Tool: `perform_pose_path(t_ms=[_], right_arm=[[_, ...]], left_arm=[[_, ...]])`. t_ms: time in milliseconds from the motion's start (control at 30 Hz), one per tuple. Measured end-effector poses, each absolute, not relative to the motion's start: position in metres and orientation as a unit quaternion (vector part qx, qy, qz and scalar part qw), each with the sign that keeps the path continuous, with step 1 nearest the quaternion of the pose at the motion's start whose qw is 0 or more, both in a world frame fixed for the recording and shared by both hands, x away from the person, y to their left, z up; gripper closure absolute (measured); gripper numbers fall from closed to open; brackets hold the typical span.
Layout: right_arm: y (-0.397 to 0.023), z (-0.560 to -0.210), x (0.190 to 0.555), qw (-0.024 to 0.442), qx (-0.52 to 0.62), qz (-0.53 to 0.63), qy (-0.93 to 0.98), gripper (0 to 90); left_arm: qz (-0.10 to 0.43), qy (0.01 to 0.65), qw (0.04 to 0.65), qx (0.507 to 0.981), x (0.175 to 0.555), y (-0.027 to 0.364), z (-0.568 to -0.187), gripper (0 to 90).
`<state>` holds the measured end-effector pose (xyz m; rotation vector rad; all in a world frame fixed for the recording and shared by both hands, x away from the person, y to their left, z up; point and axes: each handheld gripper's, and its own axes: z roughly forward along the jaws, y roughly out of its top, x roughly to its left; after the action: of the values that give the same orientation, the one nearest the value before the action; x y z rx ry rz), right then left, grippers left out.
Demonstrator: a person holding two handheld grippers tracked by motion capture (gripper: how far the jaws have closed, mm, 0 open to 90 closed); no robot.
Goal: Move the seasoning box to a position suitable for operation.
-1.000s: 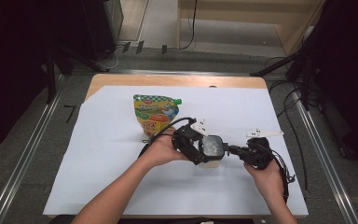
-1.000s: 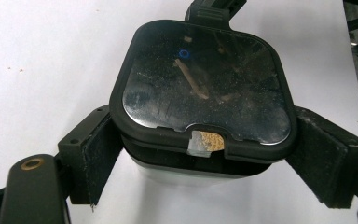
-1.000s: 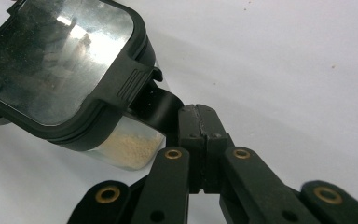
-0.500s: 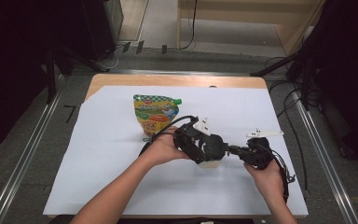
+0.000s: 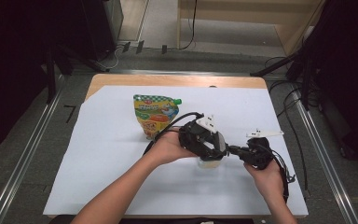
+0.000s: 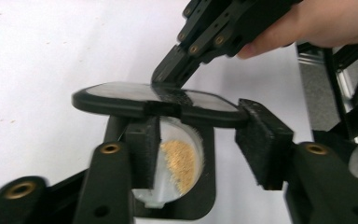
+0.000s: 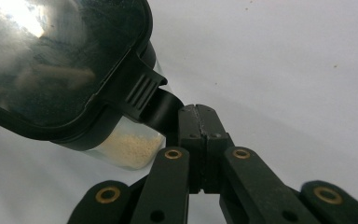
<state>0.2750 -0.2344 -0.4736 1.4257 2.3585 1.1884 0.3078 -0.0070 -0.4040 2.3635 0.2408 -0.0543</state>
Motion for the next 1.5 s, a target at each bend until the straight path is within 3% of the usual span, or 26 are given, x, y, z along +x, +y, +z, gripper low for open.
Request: perform_pose_path(t_ms=[333, 667, 1067, 1333, 1500], right_arm=[[-0.235, -0.474, 0.275, 0.062, 0.478, 0.399, 0.780, 90.0], [-0.235, -0.474, 0.275, 0.061, 0.480, 0.399, 0.779, 90.0], [-0.236, -0.473, 0.274, 0.062, 0.474, 0.402, 0.781, 90.0], [-0.245, -0.466, 0.262, 0.058, 0.470, 0.404, 0.782, 89.6], [-0.246, -0.460, 0.247, 0.047, 0.466, 0.406, 0.785, 84.1]], left_arm=[[-0.036, 0.089, 0.377, 0.921, 0.307, -0.021, -0.398, 66.6], [-0.064, 0.106, 0.386, 0.914, 0.311, -0.036, -0.401, 70.3], [-0.083, 0.122, 0.396, 0.906, 0.313, -0.033, -0.403, 69.6], [-0.075, 0.139, 0.398, 0.904, 0.313, -0.010, -0.397, 60.7], [-0.057, 0.153, 0.399, 0.902, 0.312, 0.011, -0.393, 56.3]])
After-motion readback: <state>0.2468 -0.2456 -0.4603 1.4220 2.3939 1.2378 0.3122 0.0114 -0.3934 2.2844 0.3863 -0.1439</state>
